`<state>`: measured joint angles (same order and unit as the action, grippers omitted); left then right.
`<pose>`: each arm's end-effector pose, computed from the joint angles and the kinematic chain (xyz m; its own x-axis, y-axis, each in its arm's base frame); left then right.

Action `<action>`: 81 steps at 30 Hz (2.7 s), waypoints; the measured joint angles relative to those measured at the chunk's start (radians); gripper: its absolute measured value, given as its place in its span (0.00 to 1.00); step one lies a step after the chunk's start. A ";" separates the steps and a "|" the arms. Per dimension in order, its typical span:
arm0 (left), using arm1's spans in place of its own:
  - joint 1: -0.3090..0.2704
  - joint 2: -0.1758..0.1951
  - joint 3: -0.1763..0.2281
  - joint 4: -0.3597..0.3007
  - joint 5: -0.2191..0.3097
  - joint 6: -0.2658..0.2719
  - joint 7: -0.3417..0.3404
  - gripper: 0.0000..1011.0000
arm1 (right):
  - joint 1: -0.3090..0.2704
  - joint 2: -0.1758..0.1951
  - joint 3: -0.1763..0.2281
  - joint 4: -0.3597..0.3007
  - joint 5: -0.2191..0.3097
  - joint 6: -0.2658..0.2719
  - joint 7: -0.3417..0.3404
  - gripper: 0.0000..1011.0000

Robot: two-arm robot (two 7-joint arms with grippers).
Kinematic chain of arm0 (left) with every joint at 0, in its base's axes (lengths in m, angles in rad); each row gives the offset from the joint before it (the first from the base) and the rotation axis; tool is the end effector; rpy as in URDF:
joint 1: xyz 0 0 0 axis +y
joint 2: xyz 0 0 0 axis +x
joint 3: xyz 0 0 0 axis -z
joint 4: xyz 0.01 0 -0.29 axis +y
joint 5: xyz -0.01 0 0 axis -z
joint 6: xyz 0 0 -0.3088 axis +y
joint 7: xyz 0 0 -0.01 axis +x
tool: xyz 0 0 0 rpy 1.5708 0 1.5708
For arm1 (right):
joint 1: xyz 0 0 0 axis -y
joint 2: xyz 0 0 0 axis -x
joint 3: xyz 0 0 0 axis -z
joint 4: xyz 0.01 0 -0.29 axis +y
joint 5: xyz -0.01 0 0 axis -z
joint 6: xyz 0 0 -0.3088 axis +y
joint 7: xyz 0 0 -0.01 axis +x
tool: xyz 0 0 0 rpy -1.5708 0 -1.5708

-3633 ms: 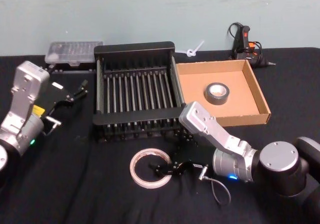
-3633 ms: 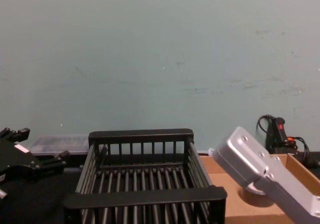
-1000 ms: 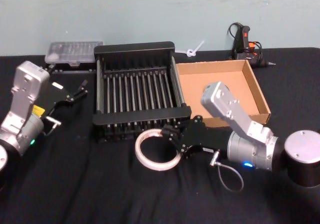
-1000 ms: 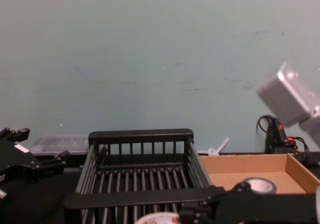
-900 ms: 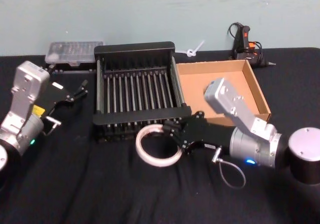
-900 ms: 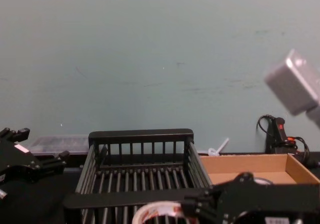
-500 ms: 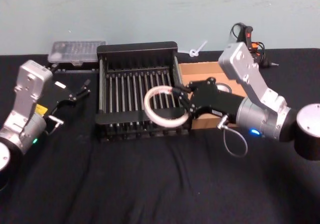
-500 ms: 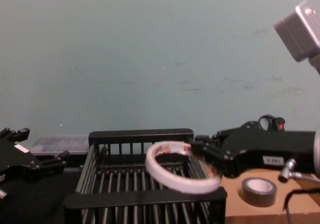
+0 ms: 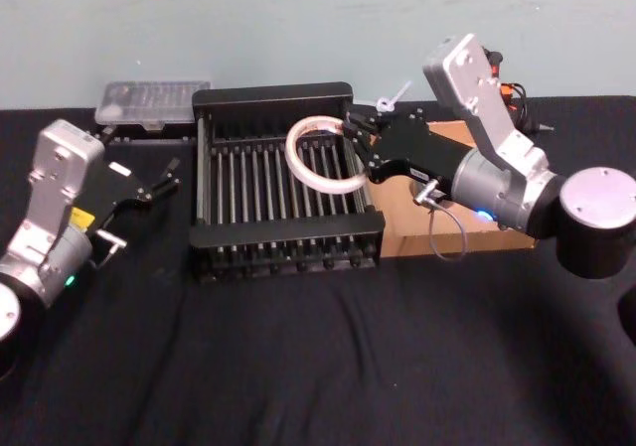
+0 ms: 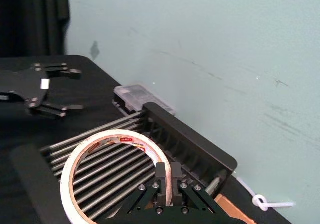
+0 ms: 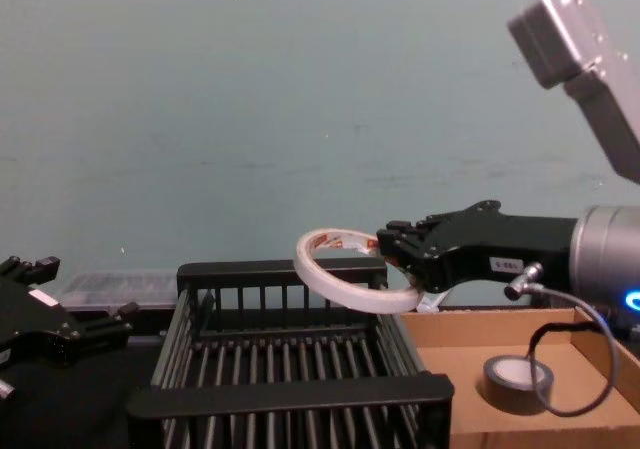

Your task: Pick up the white tape and place it into the black box , Pick up the silver tape and place it into the brown box.

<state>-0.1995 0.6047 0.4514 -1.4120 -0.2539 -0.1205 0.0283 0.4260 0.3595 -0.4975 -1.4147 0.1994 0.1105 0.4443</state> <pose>0.3581 0.0827 -0.3023 0.2923 0.8803 0.3737 -0.9553 0.2873 0.0703 0.4165 0.0212 -0.2309 0.7170 -0.6491 0.2542 0.6926 0.7045 -0.1546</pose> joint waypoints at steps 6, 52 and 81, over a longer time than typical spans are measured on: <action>0.000 0.000 0.000 0.000 0.000 0.000 0.000 0.99 | 0.033 -0.047 0.000 0.067 -0.027 0.005 -0.032 0.07; 0.000 0.000 0.000 0.000 0.000 0.000 0.000 0.99 | 0.161 -0.221 -0.032 0.343 -0.217 0.060 -0.060 0.07; 0.000 0.000 0.000 0.000 0.000 0.000 0.000 0.99 | 0.160 -0.220 -0.032 0.341 -0.213 0.057 -0.060 0.70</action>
<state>-0.1995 0.6047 0.4514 -1.4120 -0.2539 -0.1205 0.0283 0.5858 0.1398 -0.5298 -1.0741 -0.0135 0.1672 0.3840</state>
